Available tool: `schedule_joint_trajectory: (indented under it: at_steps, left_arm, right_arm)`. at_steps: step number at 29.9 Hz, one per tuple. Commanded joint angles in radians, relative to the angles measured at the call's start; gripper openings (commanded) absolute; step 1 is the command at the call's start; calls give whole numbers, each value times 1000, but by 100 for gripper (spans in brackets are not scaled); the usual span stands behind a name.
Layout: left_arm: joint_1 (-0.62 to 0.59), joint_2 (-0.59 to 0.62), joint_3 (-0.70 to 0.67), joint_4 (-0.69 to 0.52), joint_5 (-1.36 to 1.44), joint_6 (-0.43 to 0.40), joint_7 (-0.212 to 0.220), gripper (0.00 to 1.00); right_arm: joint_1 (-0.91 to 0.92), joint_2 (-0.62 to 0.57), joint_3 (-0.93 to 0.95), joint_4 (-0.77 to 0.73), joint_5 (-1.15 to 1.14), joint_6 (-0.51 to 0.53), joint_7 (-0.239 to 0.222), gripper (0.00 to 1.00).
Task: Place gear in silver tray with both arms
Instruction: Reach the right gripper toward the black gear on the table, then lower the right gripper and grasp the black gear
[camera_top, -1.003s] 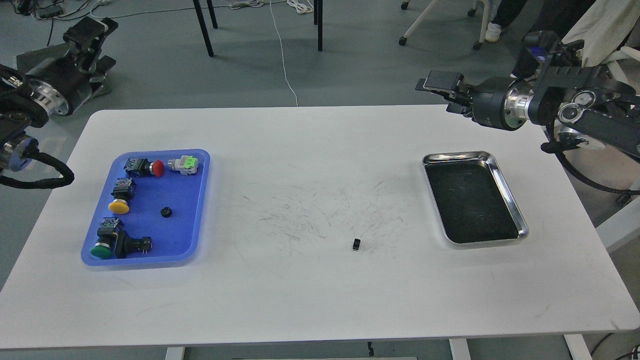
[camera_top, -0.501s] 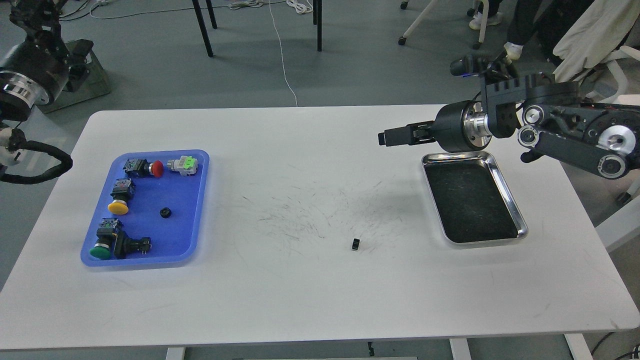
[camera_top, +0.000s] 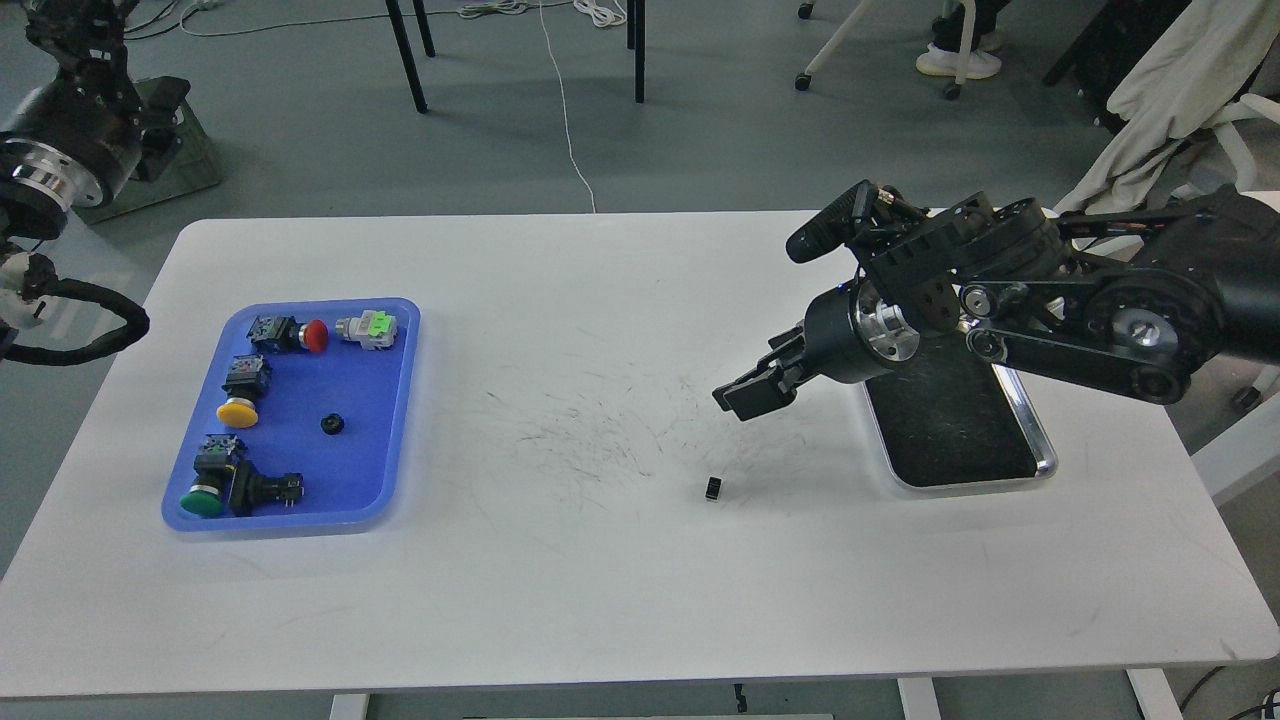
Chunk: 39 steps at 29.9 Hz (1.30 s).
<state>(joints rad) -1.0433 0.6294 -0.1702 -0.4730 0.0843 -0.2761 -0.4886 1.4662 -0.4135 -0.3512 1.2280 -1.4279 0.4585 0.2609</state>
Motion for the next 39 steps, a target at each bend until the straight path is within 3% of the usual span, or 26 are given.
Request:
schedule_joint_trajectory:
  at_steps: [1,8,16,29,35,39]
  left_arm:
    - [2,3,0,1,0,0,0,97]
    - [3,6,-2,-1,0,-2,0,97]
    - [6,27,-5,-3,0,-8,0,97]
    - [8,44,-9,-3,2,-12,0,97]
    - [8,50,-12,-4,0,-15,0,97]
    - [8,59,-12,-4,0,-15,0,97]
  right_arm:
    - [-1,36,-51,-7,-40,0,55,91]
    - [0,76,-95,-31,-80,0,103,85]
    - [-21,160,-109,-142,-86,-1,103,85]
    - [-29,237,-141,-147,-85,-1,110,85]
    - [-56,249,-170,-185,-86,-4,112,77]
    - [-72,265,-172,-199,-86,-4,110,77]
